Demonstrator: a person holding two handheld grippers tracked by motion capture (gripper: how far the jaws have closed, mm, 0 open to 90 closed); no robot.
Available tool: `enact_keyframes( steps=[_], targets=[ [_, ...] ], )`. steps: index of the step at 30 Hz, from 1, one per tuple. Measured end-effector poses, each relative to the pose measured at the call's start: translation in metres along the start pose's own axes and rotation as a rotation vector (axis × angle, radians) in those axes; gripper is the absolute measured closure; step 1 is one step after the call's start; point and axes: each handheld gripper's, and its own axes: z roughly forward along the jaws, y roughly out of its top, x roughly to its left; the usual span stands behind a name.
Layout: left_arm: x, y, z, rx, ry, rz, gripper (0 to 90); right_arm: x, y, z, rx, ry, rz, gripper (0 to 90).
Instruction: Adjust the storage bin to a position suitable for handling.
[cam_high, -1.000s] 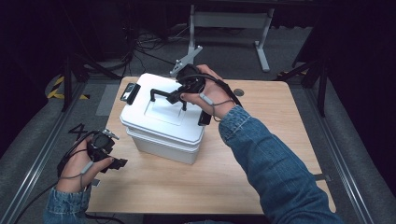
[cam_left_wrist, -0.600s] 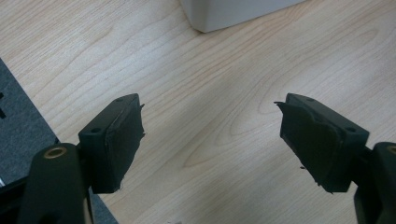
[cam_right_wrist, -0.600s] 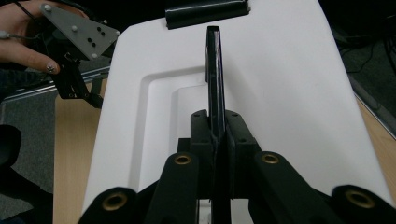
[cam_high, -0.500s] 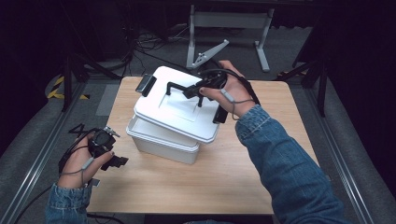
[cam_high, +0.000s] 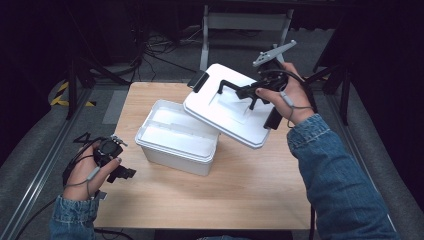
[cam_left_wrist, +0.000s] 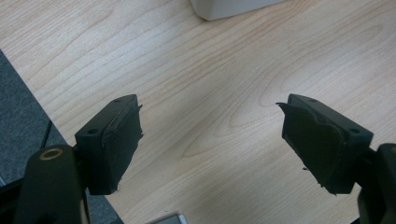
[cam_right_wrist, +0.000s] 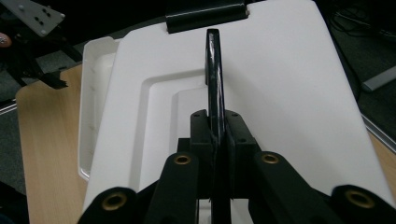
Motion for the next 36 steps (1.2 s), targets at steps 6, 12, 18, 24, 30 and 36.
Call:
enact_keyframes(
  steps=[6, 12, 18, 24, 30, 36],
  targets=[
    [0.002, 0.002, 0.000, -0.007, 0.005, -0.011, 20.7, -0.019, -0.022, -0.022, 0.003, -0.056, 0.040, 84.7],
    [0.003, 0.002, 0.002, -0.005, 0.018, -0.009, 20.5, -0.042, -0.047, -0.043, 0.007, -0.111, 0.100, 84.7],
    [0.002, 0.002, 0.002, -0.009, 0.028, -0.013, 20.6, -0.060, -0.067, -0.054, 0.019, -0.146, 0.151, 84.7],
    [0.003, 0.003, 0.002, -0.011, 0.034, -0.016, 20.6, -0.075, -0.090, -0.052, 0.037, -0.172, 0.195, 84.7],
    [0.003, 0.002, 0.003, -0.012, 0.036, -0.022, 20.5, -0.092, -0.120, -0.037, 0.073, -0.180, 0.249, 84.7],
    [0.003, 0.002, 0.004, -0.011, 0.035, -0.018, 20.5, -0.106, -0.148, -0.022, 0.100, -0.188, 0.296, 84.6]
  ],
)
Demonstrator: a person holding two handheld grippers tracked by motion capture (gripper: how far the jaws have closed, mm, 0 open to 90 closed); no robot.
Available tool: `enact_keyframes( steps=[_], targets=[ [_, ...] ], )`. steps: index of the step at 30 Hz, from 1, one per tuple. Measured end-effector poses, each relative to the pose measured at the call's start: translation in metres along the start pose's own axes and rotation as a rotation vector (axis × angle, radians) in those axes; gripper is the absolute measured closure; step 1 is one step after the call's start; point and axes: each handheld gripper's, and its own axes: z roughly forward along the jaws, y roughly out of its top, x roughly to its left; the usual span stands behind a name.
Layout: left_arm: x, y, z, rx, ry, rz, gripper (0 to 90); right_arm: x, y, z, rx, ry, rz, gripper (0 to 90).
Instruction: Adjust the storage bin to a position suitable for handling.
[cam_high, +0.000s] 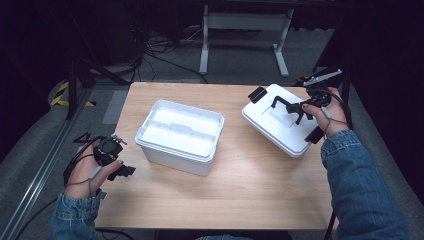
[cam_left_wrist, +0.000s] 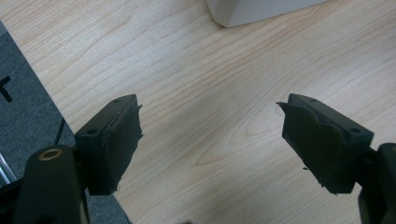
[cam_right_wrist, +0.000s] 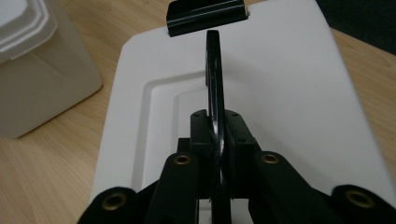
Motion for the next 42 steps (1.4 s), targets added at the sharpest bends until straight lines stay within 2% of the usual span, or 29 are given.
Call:
enact_keyframes(
  steps=[3, 7, 8, 10, 11, 15, 24, 26, 28, 42],
  targets=[
    [0.000, 0.000, 0.000, -0.001, 0.000, 0.000, 20.4, -0.009, -0.014, 0.012, 0.013, 0.002, 0.028, 84.6],
    [0.000, 0.000, 0.000, 0.003, -0.004, -0.005, 20.4, -0.015, -0.023, 0.019, 0.019, 0.004, 0.045, 84.6],
    [0.000, 0.000, 0.000, 0.002, 0.003, 0.009, 20.4, -0.016, -0.026, 0.021, 0.018, 0.009, 0.052, 84.6],
    [0.000, 0.000, 0.001, 0.001, 0.002, 0.005, 20.3, -0.018, -0.031, 0.025, 0.019, 0.013, 0.061, 84.6],
    [0.001, 0.001, 0.001, 0.004, 0.008, 0.019, 20.3, -0.018, -0.033, 0.027, 0.020, 0.015, 0.064, 84.6],
    [0.000, 0.001, 0.001, 0.003, 0.000, 0.011, 19.9, -0.019, -0.040, 0.036, 0.027, 0.027, 0.073, 84.6],
    [0.001, 0.001, 0.001, 0.007, 0.002, 0.016, 19.8, -0.021, -0.051, 0.050, 0.038, 0.046, 0.090, 84.6],
    [0.001, 0.000, 0.002, 0.004, -0.002, 0.005, 19.8, -0.021, -0.053, 0.052, 0.038, 0.058, 0.097, 84.6],
    [0.001, 0.001, 0.002, 0.007, 0.003, 0.018, 19.8, -0.021, -0.055, 0.054, 0.042, 0.064, 0.103, 84.6],
    [0.000, 0.001, 0.003, 0.008, -0.004, 0.011, 19.8, -0.025, -0.067, 0.065, 0.048, 0.085, 0.132, 84.3]
  ],
)
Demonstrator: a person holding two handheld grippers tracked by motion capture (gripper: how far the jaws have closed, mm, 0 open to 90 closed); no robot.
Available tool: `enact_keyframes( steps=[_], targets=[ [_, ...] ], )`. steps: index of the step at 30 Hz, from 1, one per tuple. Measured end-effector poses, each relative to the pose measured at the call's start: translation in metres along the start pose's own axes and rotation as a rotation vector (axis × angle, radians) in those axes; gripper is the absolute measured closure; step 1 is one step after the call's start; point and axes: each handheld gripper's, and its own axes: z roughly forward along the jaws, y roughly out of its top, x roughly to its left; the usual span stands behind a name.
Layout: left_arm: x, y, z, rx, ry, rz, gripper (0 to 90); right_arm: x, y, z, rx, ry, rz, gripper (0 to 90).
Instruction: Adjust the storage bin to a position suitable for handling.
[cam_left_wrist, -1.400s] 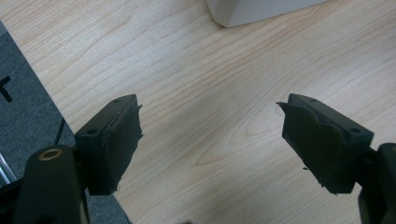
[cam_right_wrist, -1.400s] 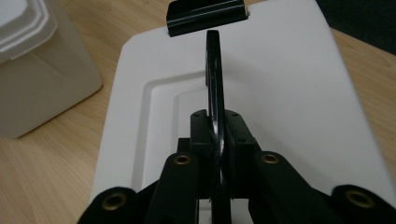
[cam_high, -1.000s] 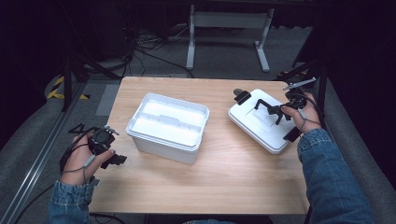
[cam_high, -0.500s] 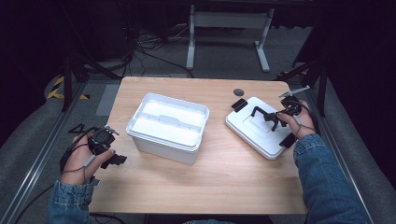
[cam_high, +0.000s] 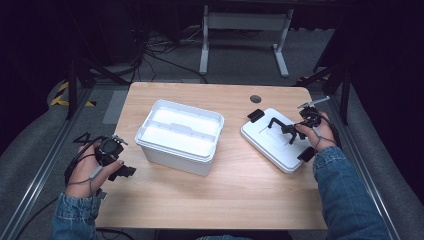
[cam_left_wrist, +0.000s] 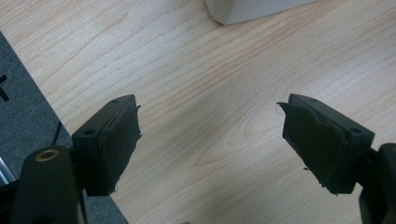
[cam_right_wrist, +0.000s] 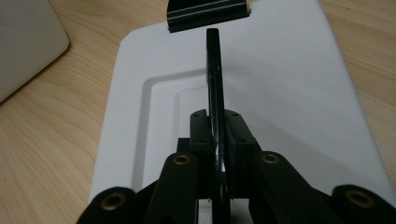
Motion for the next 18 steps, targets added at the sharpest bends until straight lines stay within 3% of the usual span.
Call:
enact_keyframes(
  steps=[7, 13, 18],
  targets=[
    [0.000, 0.000, 0.000, 0.003, 0.003, 0.007, 19.8, -0.004, -0.006, 0.006, 0.013, 0.012, 0.028, 83.8],
    [-0.001, 0.000, 0.000, 0.004, -0.006, -0.005, 19.7, -0.009, -0.007, 0.005, -0.009, 0.023, 0.071, 80.4],
    [-0.002, 0.000, 0.001, 0.010, -0.008, -0.006, 19.6, -0.013, -0.008, 0.001, -0.051, -0.067, 0.071, 62.1]
  ],
)
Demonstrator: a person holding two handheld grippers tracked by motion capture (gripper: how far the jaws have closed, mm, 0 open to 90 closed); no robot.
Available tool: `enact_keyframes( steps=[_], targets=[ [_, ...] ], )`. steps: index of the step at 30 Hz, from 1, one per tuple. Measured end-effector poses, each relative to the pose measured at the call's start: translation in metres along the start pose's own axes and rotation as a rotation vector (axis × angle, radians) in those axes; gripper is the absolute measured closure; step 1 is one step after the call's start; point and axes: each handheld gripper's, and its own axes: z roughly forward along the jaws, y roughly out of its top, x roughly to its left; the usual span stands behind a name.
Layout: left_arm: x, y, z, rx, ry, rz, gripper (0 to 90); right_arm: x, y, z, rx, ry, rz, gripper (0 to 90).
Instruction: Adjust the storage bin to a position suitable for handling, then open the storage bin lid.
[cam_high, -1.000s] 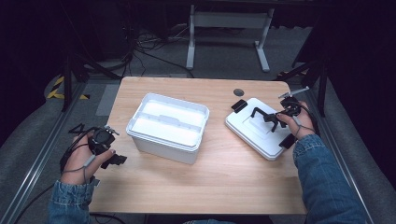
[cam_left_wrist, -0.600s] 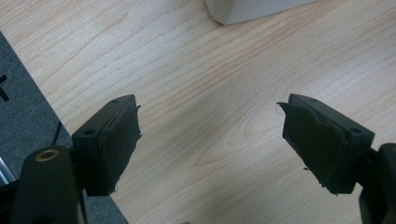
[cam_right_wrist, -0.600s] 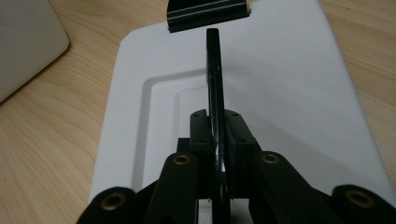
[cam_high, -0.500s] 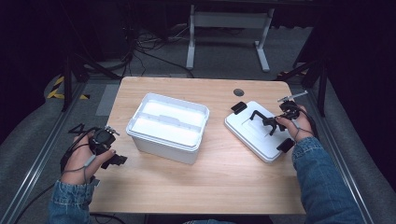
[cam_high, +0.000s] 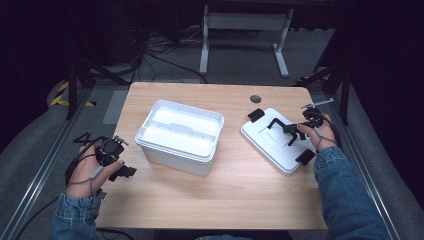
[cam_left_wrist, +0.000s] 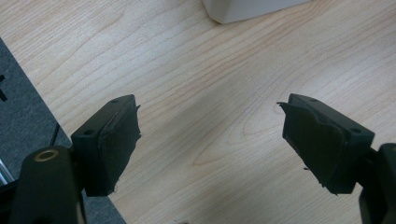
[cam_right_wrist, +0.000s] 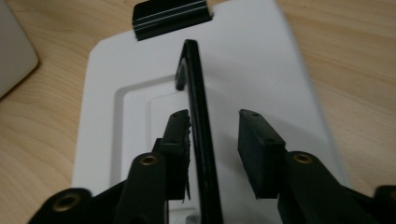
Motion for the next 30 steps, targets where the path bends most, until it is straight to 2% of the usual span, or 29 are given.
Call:
enact_keyframes(
  steps=[1, 4, 6, 7, 8, 11, 16, 17, 19, 21, 30],
  targets=[
    [0.000, 0.000, 0.000, -0.001, -0.001, 0.004, 19.6, -0.001, 0.000, -0.002, -0.015, -0.015, 0.003, 59.5],
    [0.000, 0.001, 0.000, -0.002, 0.003, 0.008, 19.6, 0.000, 0.001, -0.008, -0.039, -0.018, 0.010, 56.3],
    [-0.001, 0.001, 0.000, -0.004, 0.003, 0.006, 19.6, 0.005, 0.003, -0.014, -0.058, -0.031, -0.013, 54.3],
    [0.000, 0.002, 0.000, -0.002, 0.012, 0.022, 19.6, 0.007, 0.004, -0.016, -0.067, -0.031, -0.015, 53.9],
    [-0.002, 0.001, 0.000, -0.001, -0.004, 0.000, 19.6, 0.008, 0.004, -0.018, -0.072, -0.030, -0.023, 53.8],
    [-0.002, 0.001, 0.000, -0.001, 0.005, 0.018, 19.6, 0.017, 0.007, -0.024, -0.084, -0.022, -0.057, 53.3],
    [-0.001, -0.001, -0.001, -0.003, 0.012, 0.020, 19.6, 0.029, 0.011, -0.032, -0.100, -0.003, -0.091, 52.8],
    [-0.003, -0.002, -0.001, -0.001, 0.000, 0.001, 19.6, 0.035, 0.013, -0.034, -0.103, 0.004, -0.103, 52.4],
    [-0.003, -0.003, -0.002, -0.003, 0.006, 0.020, 19.6, 0.046, 0.015, -0.039, -0.105, 0.014, -0.130, 52.1],
    [-0.004, -0.005, -0.002, -0.004, -0.005, 0.003, 19.5, 0.056, 0.017, -0.043, -0.108, 0.024, -0.151, 51.6],
    [-0.003, -0.008, -0.004, -0.014, 0.004, 0.017, 19.5, 0.098, 0.012, -0.058, -0.113, 0.084, -0.227, 51.3]
  ],
)
